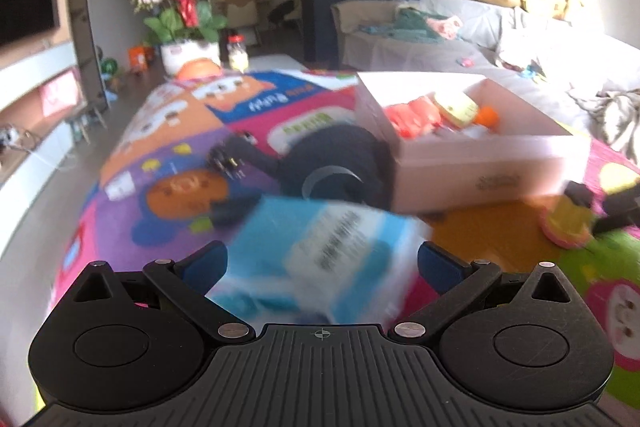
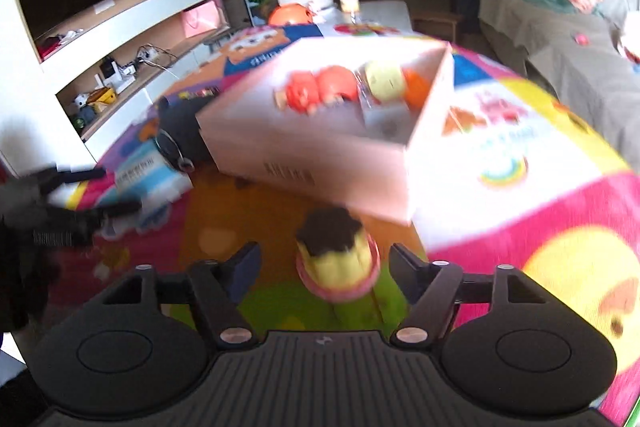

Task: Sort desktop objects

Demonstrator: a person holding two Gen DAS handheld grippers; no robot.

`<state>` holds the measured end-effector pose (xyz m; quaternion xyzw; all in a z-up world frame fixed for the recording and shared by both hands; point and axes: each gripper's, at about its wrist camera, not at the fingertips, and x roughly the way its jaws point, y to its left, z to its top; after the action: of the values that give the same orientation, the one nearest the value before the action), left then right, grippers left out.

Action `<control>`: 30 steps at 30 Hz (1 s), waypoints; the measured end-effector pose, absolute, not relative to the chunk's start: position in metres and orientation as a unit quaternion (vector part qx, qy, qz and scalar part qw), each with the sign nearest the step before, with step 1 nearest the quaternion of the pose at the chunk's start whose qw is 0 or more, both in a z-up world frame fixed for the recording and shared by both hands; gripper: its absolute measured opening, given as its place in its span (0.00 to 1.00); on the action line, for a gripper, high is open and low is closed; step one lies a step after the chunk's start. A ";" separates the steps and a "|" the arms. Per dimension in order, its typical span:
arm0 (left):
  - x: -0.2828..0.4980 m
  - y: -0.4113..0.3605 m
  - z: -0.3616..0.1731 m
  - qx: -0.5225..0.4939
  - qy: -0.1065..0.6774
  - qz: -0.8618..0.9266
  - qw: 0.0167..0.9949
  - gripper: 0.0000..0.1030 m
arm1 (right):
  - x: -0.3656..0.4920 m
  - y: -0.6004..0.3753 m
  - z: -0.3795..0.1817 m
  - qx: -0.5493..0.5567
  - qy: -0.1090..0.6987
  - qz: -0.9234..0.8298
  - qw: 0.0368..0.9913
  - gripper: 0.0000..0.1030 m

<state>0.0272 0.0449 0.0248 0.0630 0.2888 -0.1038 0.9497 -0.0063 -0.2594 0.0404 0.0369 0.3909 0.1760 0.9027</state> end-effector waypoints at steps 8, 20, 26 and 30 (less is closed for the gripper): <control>0.067 0.087 0.019 -0.070 0.341 -0.110 0.931 1.00 | -0.018 -0.268 0.015 0.085 0.400 0.184 0.894 0.91; -0.005 0.022 0.026 0.052 0.355 -0.270 0.894 1.00 | -0.034 -0.248 0.004 0.027 0.361 0.183 0.914 1.00; 0.005 0.007 0.028 0.124 0.291 -0.249 0.916 1.00 | -0.035 -0.254 0.003 0.053 0.355 0.181 0.916 1.00; 0.029 0.000 0.015 0.111 0.322 -0.242 0.909 1.00 | -0.034 -0.254 0.003 0.053 0.354 0.182 0.916 1.00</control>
<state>0.0286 -0.0003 0.0154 0.1107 0.3221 -0.2415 0.9087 -0.0344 -0.2542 0.0034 0.0526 0.3541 0.1825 0.9157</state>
